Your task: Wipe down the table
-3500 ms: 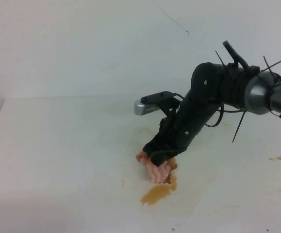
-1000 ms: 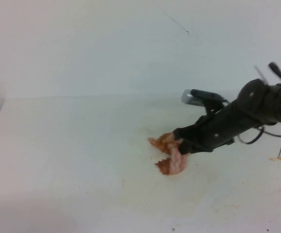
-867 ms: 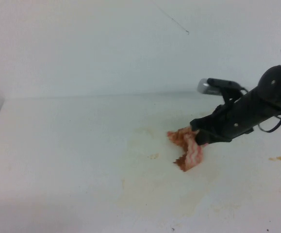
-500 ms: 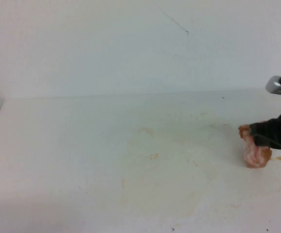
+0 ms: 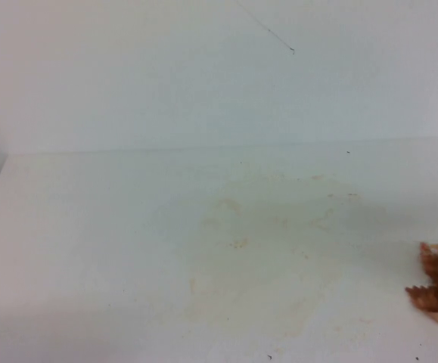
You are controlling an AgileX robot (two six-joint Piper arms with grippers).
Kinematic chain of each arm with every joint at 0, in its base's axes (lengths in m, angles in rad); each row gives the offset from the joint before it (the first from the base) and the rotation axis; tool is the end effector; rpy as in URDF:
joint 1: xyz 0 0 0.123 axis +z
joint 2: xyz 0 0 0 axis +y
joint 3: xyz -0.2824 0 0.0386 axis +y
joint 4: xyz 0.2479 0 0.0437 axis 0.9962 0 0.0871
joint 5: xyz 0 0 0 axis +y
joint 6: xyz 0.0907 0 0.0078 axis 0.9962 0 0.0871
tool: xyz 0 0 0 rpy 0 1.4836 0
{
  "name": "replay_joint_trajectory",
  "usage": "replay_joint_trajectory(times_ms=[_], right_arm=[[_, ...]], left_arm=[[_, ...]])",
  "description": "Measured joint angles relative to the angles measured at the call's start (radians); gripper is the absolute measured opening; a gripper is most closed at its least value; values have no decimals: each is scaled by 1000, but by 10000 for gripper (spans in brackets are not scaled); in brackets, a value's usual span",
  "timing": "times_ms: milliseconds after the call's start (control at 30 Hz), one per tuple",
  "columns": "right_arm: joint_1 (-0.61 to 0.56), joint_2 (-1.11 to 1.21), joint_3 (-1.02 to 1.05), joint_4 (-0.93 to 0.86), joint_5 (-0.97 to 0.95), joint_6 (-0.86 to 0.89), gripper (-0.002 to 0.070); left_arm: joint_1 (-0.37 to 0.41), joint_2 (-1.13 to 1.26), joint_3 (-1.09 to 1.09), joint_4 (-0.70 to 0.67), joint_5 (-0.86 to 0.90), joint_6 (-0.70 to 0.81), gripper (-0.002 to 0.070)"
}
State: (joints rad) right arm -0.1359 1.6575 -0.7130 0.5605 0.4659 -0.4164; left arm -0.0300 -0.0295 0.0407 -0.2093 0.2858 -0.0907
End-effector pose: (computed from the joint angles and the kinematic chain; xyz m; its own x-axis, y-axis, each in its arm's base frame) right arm 0.2710 -0.0151 0.1416 -0.9335 0.2203 -0.2830 0.1481 0.9555 0.2553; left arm 0.0537 -0.0070 0.1757 -0.2189 -0.2807 -0.9345 0.0254 0.9558 -0.2930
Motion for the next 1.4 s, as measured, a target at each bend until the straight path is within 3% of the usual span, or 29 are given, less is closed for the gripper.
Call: replay_joint_trajectory(times_ms=[167,367,567,767,833,1233,1400], right_arm=[[-138,-42,103,10,-41,-25,1],[-165,-230,129,49,-139,-51,0],[-126,-413,105,370,-176,-418,0],[-46,-376,69,832,27,-940,1],[-15,-336,63,920,39,-1003,1],[84,-14,24,942,94,-1079,4],[84,32,24,942,111,-1081,87]], left_arm=[[11,0,0,0,0,0,0],[11,0,0,0,0,0,0],[11,0,0,0,0,0,0],[11,0,0,0,0,0,0],[11,0,0,0,0,0,0],[11,0,0,0,4,0,0],[11,0,0,0,6,0,0]])
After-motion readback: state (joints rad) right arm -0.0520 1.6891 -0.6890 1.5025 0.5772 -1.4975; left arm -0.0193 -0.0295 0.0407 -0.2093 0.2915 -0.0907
